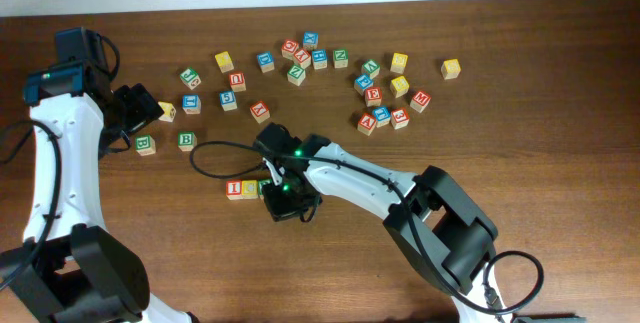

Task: Spell out ICRA

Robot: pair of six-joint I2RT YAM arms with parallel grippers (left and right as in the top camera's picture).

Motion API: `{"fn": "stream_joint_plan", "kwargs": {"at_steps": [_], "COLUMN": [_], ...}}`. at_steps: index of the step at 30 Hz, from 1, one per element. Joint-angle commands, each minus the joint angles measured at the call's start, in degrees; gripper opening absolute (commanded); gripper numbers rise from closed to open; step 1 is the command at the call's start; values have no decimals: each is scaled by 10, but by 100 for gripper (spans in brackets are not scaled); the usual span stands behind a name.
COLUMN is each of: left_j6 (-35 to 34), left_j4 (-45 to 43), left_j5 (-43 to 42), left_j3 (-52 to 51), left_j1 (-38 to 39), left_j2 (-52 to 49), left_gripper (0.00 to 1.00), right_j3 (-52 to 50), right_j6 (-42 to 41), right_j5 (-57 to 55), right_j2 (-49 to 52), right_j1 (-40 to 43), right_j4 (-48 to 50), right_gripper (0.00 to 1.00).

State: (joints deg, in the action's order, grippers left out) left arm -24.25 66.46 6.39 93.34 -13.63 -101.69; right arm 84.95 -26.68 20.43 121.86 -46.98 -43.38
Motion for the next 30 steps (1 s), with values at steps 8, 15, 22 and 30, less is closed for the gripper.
{"fn": "stream_joint_plan", "kwargs": {"at_steps": [8,15,22,30], "left_j6": [-7,-7,-7,-7], "left_j4": [1,1,1,1], "left_j5": [-2,-2,-2,-2], "left_j3": [8,8,8,8], "left_j1": [-2,-2,-2,-2], "left_j2": [0,0,0,0], "left_gripper": [99,99,99,99], "right_j3": [-2,-2,-2,-2], "right_j6": [9,10,9,9], "right_j5": [-76,-89,-186,-116], "right_j2": [7,7,7,7], "right_j1": [-2,-2,-2,-3], "right_j4": [63,16,21,47], "right_gripper": [7,7,7,7]}}
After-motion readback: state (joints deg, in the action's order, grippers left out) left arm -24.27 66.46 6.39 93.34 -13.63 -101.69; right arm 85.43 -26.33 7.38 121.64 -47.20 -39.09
